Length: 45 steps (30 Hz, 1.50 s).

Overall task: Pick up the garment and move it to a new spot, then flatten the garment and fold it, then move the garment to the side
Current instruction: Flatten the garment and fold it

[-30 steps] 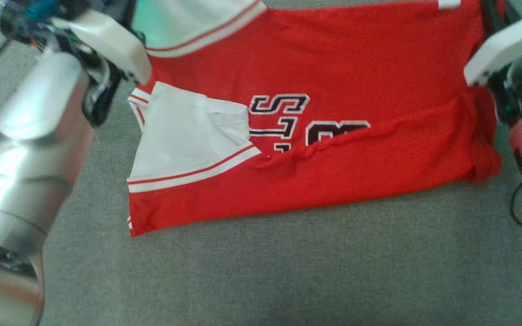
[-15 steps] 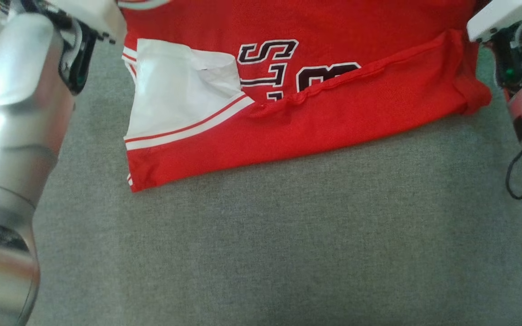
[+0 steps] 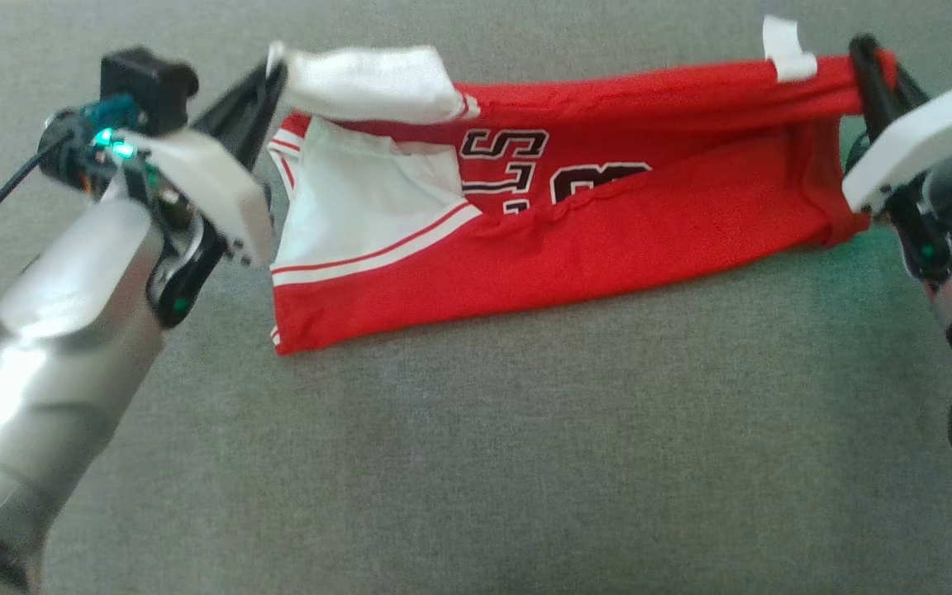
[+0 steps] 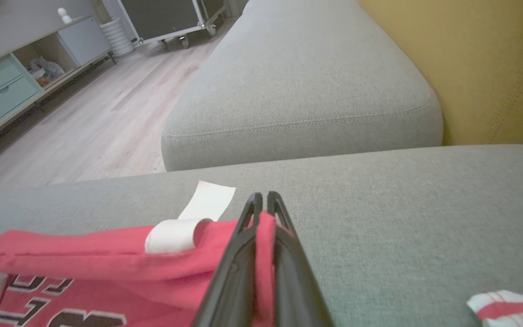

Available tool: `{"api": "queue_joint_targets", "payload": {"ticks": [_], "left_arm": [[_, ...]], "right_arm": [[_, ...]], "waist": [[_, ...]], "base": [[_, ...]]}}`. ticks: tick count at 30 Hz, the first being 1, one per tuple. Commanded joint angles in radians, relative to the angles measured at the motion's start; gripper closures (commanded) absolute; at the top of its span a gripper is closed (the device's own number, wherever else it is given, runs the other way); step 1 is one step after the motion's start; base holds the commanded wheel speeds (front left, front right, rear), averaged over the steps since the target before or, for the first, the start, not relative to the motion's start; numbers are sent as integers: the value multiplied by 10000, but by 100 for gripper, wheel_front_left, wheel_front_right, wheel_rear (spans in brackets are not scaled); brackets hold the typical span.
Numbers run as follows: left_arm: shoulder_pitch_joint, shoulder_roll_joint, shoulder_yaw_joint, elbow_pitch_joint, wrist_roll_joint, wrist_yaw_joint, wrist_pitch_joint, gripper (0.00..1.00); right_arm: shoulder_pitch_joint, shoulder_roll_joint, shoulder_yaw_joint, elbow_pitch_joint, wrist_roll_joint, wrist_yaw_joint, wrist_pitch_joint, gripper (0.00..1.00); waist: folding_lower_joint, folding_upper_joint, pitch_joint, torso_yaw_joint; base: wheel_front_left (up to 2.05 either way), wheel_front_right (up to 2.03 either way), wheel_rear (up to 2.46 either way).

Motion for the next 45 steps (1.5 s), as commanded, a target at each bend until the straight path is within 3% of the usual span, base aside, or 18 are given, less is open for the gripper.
{"api": "queue_joint_targets", "payload": {"ticks": [1, 7, 14, 26, 32, 33, 34, 35, 36, 37, 41, 45], "left_arm": [[-203, 719, 192, -517, -243, 20, 278, 100], [725, 1629, -250, -2035, -1082, 19, 1630, 100], [1573, 2336, -720, -3432, -1272, 276, 2725, 100], [2187, 2974, -1112, -4986, -2118, 551, 4545, 100], [2446, 3162, -1223, -5480, -2306, 709, 4865, 100], [2468, 3174, -1225, -5521, -2324, 740, 4882, 100], [2474, 3182, -1218, -5546, -2326, 777, 4881, 100], [2463, 3185, -1191, -5564, -2294, 828, 4822, 60], [2447, 3185, -1154, -5577, -2258, 875, 4740, 9], [2436, 3177, -1088, -5575, -2242, 934, 4621, 0], [2318, 3025, -577, -5428, -2087, 1313, 3625, 0], [2187, 2598, 165, -5047, -1721, 1830, 1766, 0]], "right_arm": [[198, -272, 200, -347, 238, 35, 139, 100], [814, -809, 1153, -729, 811, 35, 927, 100], [1020, -1340, 2127, -875, 1112, 35, 1620, 100], [1006, -1669, 3532, -694, 1150, 35, 2267, 100], [983, -1623, 3919, -512, 1440, 35, 2413, 100], [957, -1612, 3951, -434, 1473, 35, 2400, 14], [942, -1574, 3979, -347, 1532, 35, 2440, 0], [918, -1538, 4023, -327, 1565, 35, 2415, 0], [883, -1504, 4002, -304, 1640, 35, 2323, 0], [842, -1459, 3943, -292, 1750, 35, 2196, 0], [660, -1306, 3659, -332, 2148, 35, 1506, 0], [470, -1163, 3285, -466, 2424, 35, 373, 0]], "waist": [[1, 0, -252, 59], [1, 0, -701, 105], [1, 0, -880, 78], [1, 0, -938, 21], [1, 0, -944, -88], [1, 0, -931, -109], [1, 0, -921, -129], [1, 0, -917, -152], [1, 0, -921, -178], [1, 0, -938, -211], [1, 0, -1107, -332], [1, 0, -1366, -431]], "base": [[0, 0, 0], [0, 0, 0], [0, 0, 0], [0, 0, 0], [0, 0, 0], [0, 0, 0], [0, 0, 0], [0, 0, 0], [0, 0, 0], [0, 0, 0], [0, 0, 0], [0, 0, 0]]}}
